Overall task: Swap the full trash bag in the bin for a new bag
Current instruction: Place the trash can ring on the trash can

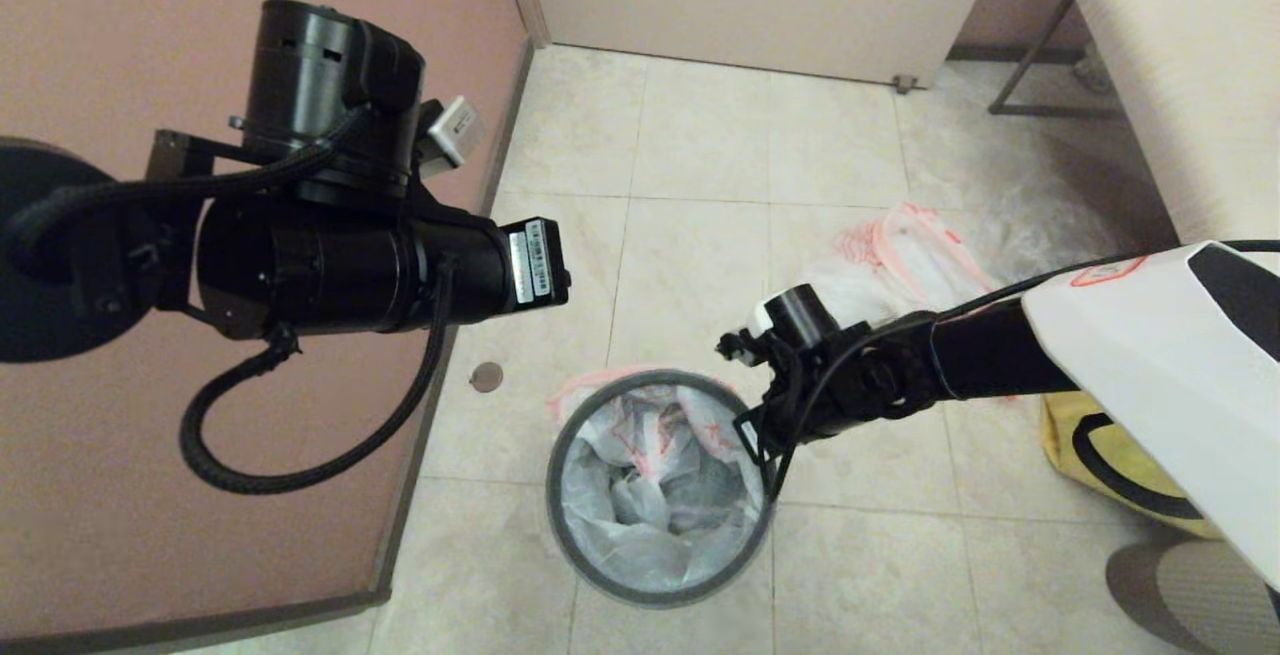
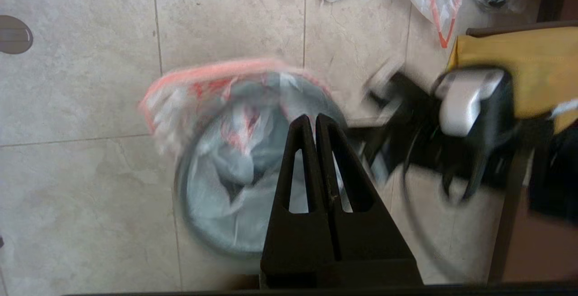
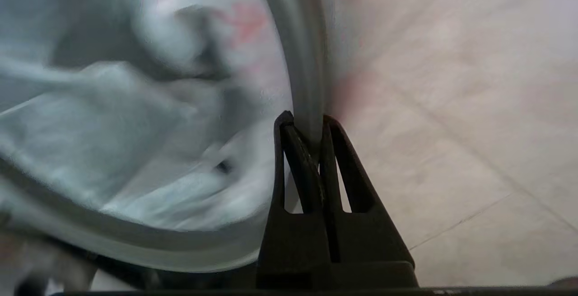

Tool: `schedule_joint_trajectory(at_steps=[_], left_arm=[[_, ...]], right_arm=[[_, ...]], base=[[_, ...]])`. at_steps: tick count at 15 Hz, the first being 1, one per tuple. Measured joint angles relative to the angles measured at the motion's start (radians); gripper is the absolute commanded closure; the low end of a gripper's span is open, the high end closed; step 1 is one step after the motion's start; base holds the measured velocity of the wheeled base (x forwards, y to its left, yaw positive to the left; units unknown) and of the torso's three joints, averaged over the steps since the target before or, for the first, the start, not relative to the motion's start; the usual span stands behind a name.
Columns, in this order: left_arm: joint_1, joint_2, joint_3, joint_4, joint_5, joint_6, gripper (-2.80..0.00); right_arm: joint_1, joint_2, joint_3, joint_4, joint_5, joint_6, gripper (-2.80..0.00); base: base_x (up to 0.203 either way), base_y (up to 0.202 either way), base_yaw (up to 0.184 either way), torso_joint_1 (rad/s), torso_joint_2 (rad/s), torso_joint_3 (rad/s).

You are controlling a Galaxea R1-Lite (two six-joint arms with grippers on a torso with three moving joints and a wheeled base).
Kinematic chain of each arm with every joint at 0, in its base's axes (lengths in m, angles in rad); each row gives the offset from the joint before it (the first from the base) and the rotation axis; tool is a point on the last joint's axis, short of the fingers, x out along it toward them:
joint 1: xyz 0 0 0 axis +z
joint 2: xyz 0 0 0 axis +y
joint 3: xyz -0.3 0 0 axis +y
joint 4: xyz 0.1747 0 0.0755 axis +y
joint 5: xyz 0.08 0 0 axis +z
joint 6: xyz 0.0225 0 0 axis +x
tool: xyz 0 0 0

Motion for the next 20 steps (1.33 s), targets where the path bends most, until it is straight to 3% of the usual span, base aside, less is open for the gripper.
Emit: schedule_joint_trajectory(at_steps=[4, 20], left_arm=[[0.001, -0.003, -0.001, 0.0, 0.0, 0.001, 0.0], [0.006, 0.0, -0.001, 0.0, 0.0, 0.0, 0.0]], right_arm=[[0.002, 0.019, 0.006, -0.055, -0.061, -0.003, 0.0], [-0.012, 0.057, -0.038, -0.056, -0.064, -0.023, 0.0]], base=[[0.0, 0.0, 0.0, 0.0, 0.0, 0.0], [0.0, 0.0, 0.0, 0.0, 0.0, 0.0]])
